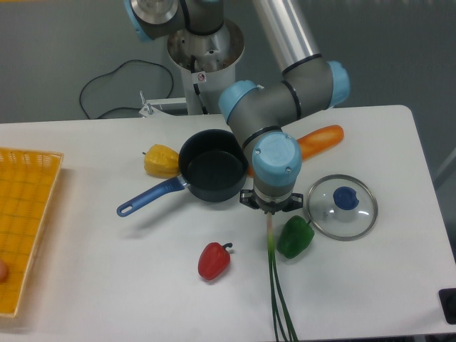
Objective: Pick up the green onion
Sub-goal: 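Lift the gripped green onion up off the table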
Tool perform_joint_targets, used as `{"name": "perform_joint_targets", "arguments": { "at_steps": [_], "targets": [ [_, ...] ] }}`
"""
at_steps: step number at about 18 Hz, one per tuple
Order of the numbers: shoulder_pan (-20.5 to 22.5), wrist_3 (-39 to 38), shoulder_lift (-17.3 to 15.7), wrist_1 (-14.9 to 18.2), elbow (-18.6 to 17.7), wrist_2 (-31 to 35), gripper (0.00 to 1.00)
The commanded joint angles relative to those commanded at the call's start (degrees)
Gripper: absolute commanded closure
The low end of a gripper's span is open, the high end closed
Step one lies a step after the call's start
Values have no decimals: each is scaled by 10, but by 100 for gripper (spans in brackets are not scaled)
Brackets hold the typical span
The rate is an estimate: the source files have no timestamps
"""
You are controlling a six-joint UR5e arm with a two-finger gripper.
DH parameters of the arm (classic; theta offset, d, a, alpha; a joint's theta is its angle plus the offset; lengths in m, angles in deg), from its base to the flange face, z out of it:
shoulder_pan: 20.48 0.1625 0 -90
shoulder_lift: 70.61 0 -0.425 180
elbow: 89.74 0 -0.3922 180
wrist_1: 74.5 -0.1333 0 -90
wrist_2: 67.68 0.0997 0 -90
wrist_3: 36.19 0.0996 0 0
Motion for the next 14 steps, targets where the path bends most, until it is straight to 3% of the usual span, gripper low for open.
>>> {"name": "perform_joint_targets", "arguments": {
  "at_steps": [8,14],
  "targets": [
    [4,172,-45,0,-5,-2,87],
    [0,254,-65,3,-11,-7,87]
  ]
}}
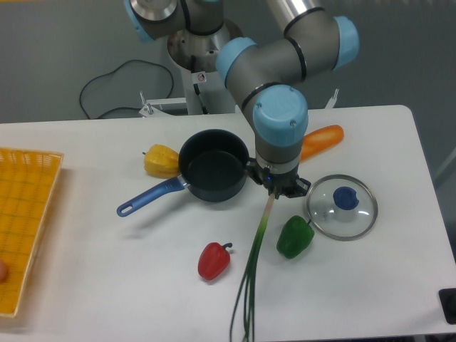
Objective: Pick up the green onion
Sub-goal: 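Lift the gripped green onion up off the table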
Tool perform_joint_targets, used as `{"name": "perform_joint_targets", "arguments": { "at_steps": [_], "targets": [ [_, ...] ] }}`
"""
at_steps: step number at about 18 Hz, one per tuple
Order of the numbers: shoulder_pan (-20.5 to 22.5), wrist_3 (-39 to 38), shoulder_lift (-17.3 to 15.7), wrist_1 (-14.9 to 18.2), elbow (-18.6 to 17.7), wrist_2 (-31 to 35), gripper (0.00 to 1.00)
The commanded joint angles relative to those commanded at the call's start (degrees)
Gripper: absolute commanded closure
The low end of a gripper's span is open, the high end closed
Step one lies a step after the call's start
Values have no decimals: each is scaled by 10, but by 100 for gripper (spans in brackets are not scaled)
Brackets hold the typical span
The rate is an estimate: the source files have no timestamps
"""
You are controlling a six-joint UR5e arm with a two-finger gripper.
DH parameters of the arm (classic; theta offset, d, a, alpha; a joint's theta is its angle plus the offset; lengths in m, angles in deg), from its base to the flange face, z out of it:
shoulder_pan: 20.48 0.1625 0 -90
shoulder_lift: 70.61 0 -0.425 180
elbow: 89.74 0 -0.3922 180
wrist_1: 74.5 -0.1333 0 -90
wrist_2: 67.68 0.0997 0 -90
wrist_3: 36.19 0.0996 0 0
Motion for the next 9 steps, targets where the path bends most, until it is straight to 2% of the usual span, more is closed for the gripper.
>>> {"name": "perform_joint_targets", "arguments": {
  "at_steps": [9],
  "targets": [
    [-4,26,-8,10,-9,-8,87]
  ]
}}
